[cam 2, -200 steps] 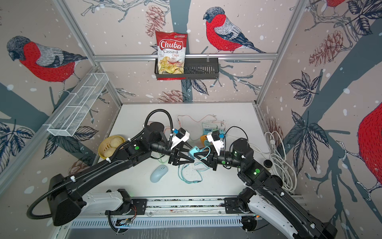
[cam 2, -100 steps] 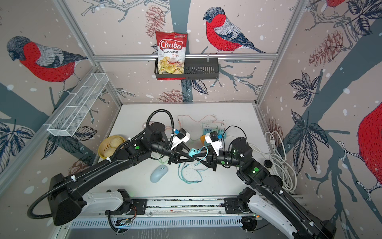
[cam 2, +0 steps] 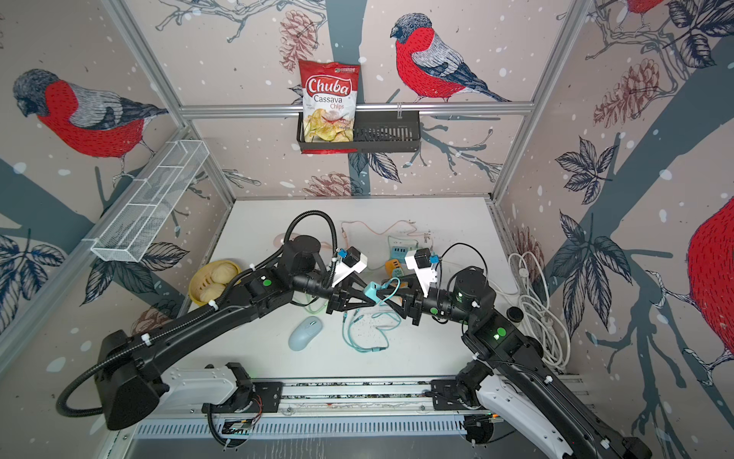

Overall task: Unplug the wireless mouse
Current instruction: Remove the power cord from the plug.

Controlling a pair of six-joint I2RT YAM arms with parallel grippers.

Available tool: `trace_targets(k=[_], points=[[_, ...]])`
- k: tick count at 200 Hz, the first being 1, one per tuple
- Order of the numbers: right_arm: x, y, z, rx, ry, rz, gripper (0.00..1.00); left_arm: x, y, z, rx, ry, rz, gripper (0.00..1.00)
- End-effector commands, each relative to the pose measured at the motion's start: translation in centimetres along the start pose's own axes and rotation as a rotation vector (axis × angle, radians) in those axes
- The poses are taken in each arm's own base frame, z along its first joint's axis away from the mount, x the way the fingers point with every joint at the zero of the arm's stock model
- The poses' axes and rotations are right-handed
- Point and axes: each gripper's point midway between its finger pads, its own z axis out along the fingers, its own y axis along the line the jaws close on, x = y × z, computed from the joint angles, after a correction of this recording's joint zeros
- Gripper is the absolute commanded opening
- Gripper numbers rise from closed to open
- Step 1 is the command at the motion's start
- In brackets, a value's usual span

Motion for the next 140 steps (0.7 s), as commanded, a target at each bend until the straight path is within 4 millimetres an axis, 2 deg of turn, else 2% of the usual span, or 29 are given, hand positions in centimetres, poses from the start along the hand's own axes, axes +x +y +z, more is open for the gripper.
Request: trace_targets(k=[1,17,42,89,119,140], points=[[-1.2,0.1,-0.3,0.016,-0.04,-0.001,0.2,-0.3,-0.3,0.1,0.02,-0.004,0.023,0.0],[-1.4,-0.1,-0.4,0.03,-0.049,-0.005,0.0,0.0,-0.5,0.4,0.029,0.007,0.02,0.0],[-2.2,-0.6,-0.8,0.083,-0.08,-0.012,0.0,0.7,-0.2,0.8,0.017,0.032,0.004,0.0],[-4.9,-2.2,-2.7,0.237,-0.172,-0.033,0.0,2.7,0.6,1.6,-0.034,0.094,-0.056,0.0],[-4.8,-3.2,-3.0,0.285,-0.184,-0.013,0.0,4.2,0.8,1.4,-0.064,0.132,-0.085,0.0],[-4.4,-3.3,-3.0,0.275,-0.189,-0.008,0.0,4.3,1.1,1.0,-0.102,0.138,-0.086,0.0]])
